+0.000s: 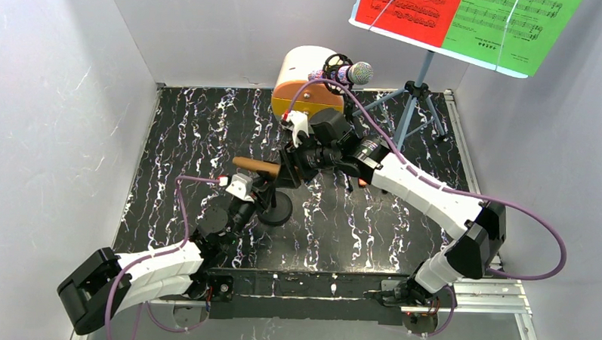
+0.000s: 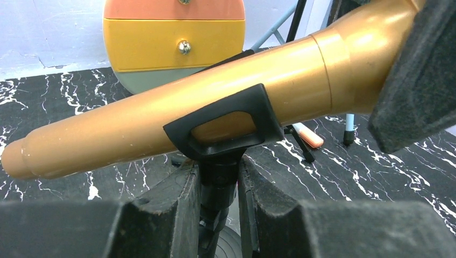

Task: Pack up the instrument practice props
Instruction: Remove the microphone from the microphone stand.

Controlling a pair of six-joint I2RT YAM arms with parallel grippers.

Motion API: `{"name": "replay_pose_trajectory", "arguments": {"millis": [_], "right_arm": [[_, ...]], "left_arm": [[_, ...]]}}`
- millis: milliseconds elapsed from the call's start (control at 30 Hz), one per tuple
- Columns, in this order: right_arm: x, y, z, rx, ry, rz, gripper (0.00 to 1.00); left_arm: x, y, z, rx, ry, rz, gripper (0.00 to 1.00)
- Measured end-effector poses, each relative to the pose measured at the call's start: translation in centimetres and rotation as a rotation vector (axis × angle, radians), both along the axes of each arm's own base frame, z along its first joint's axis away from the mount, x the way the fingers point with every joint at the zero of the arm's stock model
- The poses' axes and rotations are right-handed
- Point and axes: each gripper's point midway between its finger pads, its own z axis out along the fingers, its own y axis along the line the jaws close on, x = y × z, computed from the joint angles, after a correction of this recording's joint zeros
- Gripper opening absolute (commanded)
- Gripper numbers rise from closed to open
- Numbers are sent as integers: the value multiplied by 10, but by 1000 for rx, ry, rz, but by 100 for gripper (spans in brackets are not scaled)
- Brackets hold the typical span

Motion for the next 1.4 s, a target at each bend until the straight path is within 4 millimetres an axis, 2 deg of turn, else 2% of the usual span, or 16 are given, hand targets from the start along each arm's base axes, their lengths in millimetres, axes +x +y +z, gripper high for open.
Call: {"name": "replay_pose_trajectory", "arguments": {"millis": [133,367,667,867,1400], "right_arm": [[-2,-3,-1,-10,-10,11,1],[-6,-8,-6,-10,-44,48,1],[-12,-26,-18,4,-123,99,1],[-15,-42,-16,19,-172,108,1],[-43,-95,-8,112,-279,66,1]], "left_arm": [[0,0,0,-18,14,13,0],[-1,3,-1,-53,43,44,0],[-1,4,-5,-84,92,58,0],[0,3,-7,-103,111,63,0],[3,5,-7,-125,118,76,0]]}}
